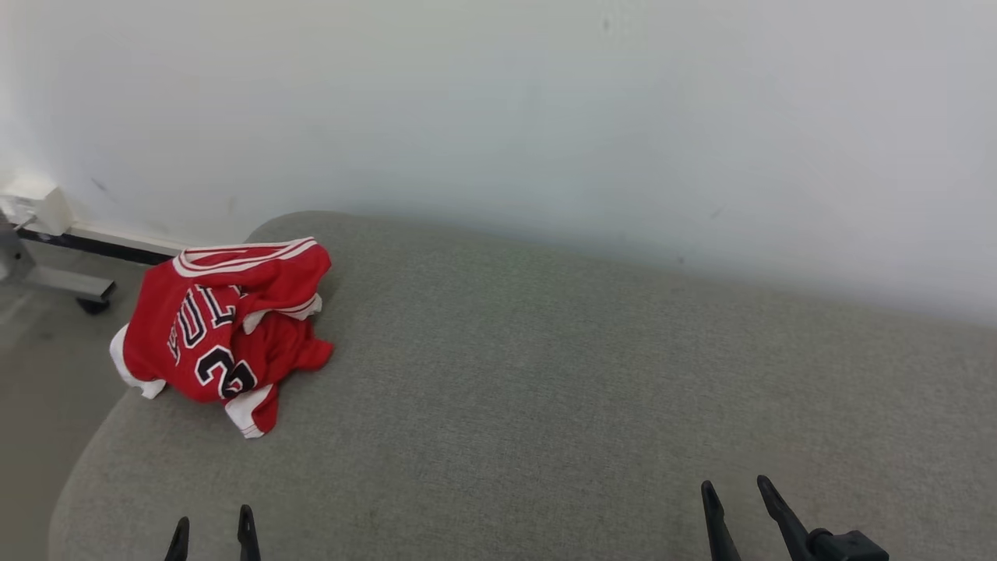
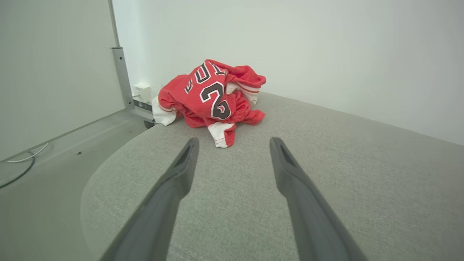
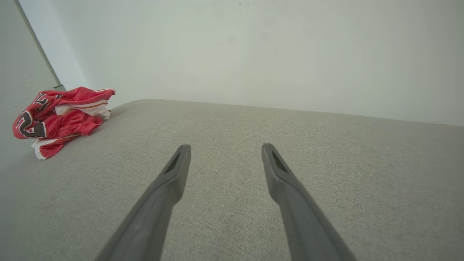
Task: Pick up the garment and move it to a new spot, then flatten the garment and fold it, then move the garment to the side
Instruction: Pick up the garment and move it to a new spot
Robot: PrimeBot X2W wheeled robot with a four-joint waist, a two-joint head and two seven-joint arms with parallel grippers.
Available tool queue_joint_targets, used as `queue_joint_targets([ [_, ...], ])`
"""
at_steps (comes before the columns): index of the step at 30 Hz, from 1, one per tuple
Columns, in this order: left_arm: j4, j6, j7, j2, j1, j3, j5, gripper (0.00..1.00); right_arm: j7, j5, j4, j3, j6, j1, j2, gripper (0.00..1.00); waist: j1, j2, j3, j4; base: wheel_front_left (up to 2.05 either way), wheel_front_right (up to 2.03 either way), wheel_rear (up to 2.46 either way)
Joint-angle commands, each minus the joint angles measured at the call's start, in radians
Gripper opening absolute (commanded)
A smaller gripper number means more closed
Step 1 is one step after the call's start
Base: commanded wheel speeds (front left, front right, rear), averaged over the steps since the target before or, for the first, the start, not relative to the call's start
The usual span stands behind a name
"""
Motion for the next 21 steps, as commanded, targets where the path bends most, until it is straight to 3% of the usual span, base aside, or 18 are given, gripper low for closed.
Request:
queue_joint_targets([
  [1,-0.004,-0.001,-0.003,0.005,0.011,0.008,0.007,1.00,-0.006,0.008,0.004,0.004,0.001,-0.004,-0.001,1.00,0.0000,0.0000,-0.002,0.066,0.00,0.00,0.00],
  [11,-0.022,-0.005,-0.003,0.007,0.018,0.047,0.028,1.00,-0.033,0.044,0.025,0.020,0.001,-0.019,-0.001,1.00,0.0000,0.0000,0.003,0.159,0.00,0.00,0.00],
  [21,-0.038,-0.013,-0.003,0.006,0.020,0.083,0.027,1.00,-0.042,0.031,0.048,0.040,0.001,-0.053,-0.002,1.00,0.0000,0.0000,0.024,0.180,0.00,0.00,0.00],
])
